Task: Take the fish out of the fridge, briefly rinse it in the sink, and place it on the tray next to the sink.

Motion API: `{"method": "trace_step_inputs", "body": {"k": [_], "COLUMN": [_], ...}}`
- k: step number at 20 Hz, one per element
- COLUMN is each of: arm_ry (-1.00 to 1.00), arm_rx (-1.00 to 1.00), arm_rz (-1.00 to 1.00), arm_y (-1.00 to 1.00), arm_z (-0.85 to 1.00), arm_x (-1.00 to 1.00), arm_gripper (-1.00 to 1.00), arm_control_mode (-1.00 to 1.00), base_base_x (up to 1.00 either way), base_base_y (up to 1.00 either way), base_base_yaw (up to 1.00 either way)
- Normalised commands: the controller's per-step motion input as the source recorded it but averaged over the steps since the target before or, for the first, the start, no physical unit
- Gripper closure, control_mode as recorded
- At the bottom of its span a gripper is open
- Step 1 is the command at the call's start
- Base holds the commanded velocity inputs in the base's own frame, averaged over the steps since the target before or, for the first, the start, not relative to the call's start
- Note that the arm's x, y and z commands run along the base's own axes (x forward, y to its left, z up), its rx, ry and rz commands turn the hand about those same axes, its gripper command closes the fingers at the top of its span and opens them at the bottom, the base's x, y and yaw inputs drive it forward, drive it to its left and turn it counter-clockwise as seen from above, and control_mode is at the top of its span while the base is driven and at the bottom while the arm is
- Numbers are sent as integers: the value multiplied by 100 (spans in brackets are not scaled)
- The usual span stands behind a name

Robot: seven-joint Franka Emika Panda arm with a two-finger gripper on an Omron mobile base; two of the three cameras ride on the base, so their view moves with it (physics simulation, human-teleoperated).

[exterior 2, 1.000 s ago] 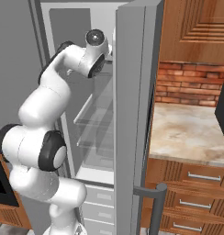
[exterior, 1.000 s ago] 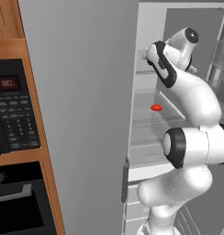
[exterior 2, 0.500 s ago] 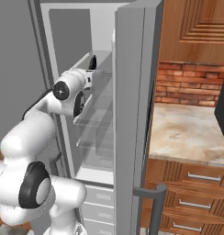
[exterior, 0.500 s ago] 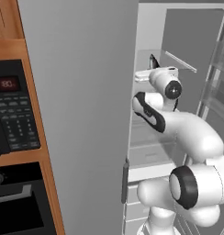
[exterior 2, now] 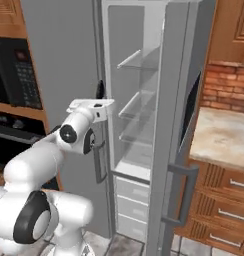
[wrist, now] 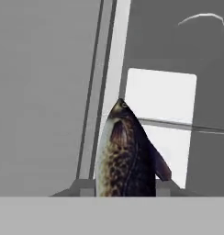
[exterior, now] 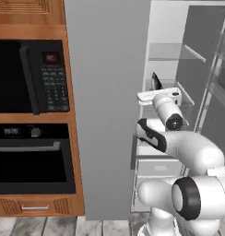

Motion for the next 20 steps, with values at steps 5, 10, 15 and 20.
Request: {"method": "trace_step_inputs", "body": {"k": [5, 10, 15, 20], "arm_ry": [0, 0, 0, 0], "arm_rx": [0, 0, 0, 0], "arm_rz": [0, 0, 0, 0], "arm_y": [0, 0, 0, 0], "arm_z": [0, 0, 0, 0], "arm_x": [0, 0, 0, 0], "arm_gripper": [100, 100, 100, 100], "arm_control_mode": [100, 100, 100, 100], "base_base_x": [-49, -12, 0, -18], "base_base_y": [0, 11, 19, 40], "base_base_yaw": [75, 77, 69, 51]}}
